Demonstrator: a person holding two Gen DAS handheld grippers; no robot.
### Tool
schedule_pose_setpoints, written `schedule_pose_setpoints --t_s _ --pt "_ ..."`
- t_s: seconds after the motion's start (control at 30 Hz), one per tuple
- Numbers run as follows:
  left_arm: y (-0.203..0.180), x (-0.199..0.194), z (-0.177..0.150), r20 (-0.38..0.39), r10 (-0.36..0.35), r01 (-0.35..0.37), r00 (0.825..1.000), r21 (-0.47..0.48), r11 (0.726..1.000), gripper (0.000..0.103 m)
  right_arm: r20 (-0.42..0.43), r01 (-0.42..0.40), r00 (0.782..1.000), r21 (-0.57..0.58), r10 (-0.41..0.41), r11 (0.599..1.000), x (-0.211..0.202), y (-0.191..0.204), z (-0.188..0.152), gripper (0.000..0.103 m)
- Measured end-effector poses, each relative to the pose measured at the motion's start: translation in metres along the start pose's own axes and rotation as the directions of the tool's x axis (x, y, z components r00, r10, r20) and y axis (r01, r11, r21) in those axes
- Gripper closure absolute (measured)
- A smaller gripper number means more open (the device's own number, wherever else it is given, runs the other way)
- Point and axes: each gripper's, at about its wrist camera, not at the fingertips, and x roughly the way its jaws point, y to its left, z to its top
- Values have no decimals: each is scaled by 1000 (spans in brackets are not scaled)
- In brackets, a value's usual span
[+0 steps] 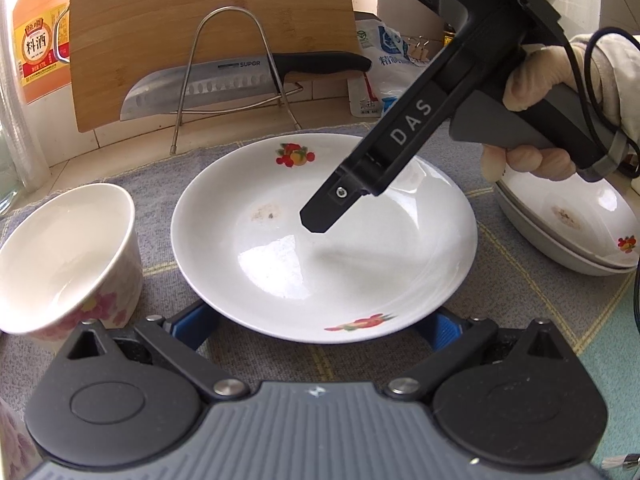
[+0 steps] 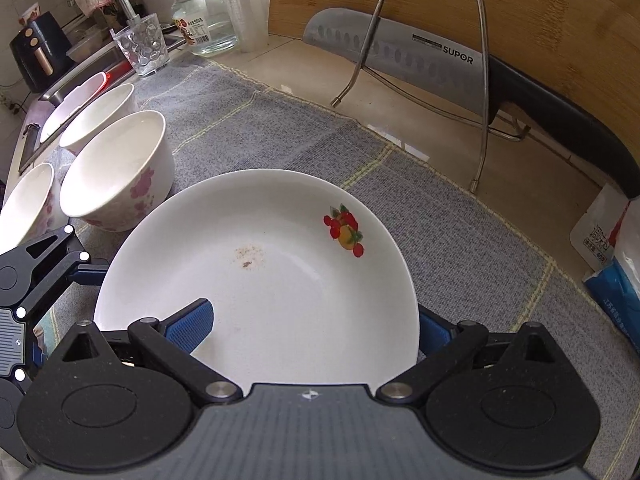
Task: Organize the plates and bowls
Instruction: 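Grasp the rim of the fruit-print white plate with the right tool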
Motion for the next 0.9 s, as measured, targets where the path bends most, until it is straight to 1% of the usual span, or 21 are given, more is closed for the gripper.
schedule_pose_setpoints --t_s 0.23,0.6,0.8,0.9 --pt "0 0 2 -7 -6 6 1000 10 1000 0 -3 -34 999 -18 34 999 5 -2 7 2" --pt "-3 -3 3 1 3 -3 1000 48 999 2 -4 -77 997 -29 77 997 3 -9 14 9" --pt "-3 -5 2 4 4 -4 1000 56 998 2 -17 -122 992 -26 121 992 3 -14 18 9" --pt "-4 -6 2 3 6 -6 1000 59 998 2 -23 -147 989 -4 147 989 1 -19 19 9"
